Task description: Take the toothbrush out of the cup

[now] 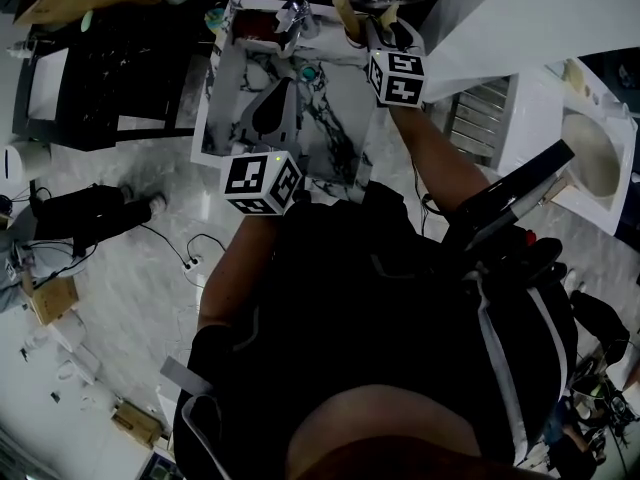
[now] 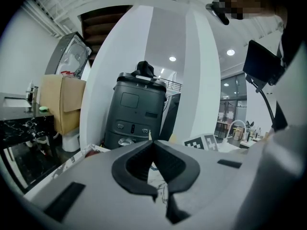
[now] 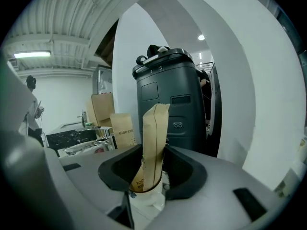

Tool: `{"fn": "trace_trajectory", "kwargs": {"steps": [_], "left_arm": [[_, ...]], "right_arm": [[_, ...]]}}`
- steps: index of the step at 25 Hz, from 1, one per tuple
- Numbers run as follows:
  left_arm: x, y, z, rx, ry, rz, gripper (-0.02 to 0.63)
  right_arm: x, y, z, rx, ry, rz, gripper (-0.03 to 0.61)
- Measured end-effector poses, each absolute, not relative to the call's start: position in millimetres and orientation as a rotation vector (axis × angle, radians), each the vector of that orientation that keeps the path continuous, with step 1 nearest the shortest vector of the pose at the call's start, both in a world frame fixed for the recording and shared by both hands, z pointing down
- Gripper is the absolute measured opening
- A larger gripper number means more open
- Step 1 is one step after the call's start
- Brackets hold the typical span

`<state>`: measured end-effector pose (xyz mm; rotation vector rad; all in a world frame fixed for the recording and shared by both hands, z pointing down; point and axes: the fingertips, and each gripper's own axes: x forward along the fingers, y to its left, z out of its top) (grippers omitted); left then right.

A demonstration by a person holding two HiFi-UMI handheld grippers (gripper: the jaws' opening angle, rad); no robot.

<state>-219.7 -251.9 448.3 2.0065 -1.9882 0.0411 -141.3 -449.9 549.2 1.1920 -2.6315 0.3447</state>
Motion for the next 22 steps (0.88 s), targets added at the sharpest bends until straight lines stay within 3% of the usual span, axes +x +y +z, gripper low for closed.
{"fn": "trace_trajectory", "kwargs": {"steps": [7, 22], "left_arm": [[-221.4, -249.1, 447.0, 2.013, -1.98, 0.053, 0.006], [-229.6, -249.4, 435.6, 2.106, -1.895, 0.042, 0.006]], "right_arm": [[-143.3, -455.7, 552.9, 1.204, -2.607, 0.358, 0.074], [-129.9, -442.5, 508.6, 1.336, -2.648, 0.331, 0.055]]}}
